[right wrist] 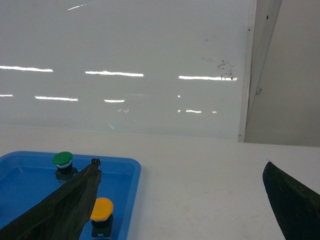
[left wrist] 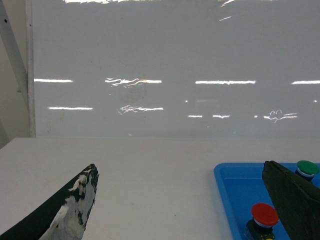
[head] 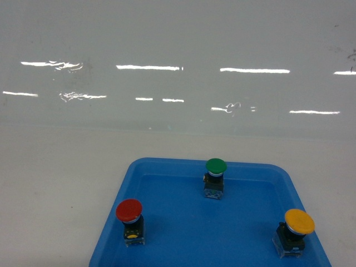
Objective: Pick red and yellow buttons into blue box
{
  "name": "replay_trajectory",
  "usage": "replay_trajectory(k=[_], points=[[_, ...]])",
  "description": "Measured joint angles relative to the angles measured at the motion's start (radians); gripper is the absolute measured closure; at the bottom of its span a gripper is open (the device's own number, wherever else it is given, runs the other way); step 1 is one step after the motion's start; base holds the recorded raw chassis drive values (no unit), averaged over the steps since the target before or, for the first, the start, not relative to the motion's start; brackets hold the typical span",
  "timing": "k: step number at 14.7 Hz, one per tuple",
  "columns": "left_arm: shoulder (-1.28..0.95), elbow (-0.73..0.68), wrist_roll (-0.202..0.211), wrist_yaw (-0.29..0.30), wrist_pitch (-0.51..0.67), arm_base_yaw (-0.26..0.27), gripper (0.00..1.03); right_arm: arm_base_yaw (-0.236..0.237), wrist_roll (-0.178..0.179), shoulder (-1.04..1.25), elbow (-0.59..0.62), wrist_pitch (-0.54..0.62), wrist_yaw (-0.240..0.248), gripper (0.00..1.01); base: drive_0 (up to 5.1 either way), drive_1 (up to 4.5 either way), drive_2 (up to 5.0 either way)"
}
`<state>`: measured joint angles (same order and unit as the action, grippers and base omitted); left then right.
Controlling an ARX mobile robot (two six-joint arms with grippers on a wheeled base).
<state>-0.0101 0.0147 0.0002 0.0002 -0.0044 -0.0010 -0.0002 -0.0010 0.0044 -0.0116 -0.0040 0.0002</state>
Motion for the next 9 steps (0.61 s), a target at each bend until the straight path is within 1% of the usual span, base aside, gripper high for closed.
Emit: replay_trajectory(k=[9], points=[[0.0,0.0,0.0,0.0,0.0,0.0,0.05,0.0,0.0,0.0,0.0,0.0,0.0,0.03,0.0,0.0,0.0]])
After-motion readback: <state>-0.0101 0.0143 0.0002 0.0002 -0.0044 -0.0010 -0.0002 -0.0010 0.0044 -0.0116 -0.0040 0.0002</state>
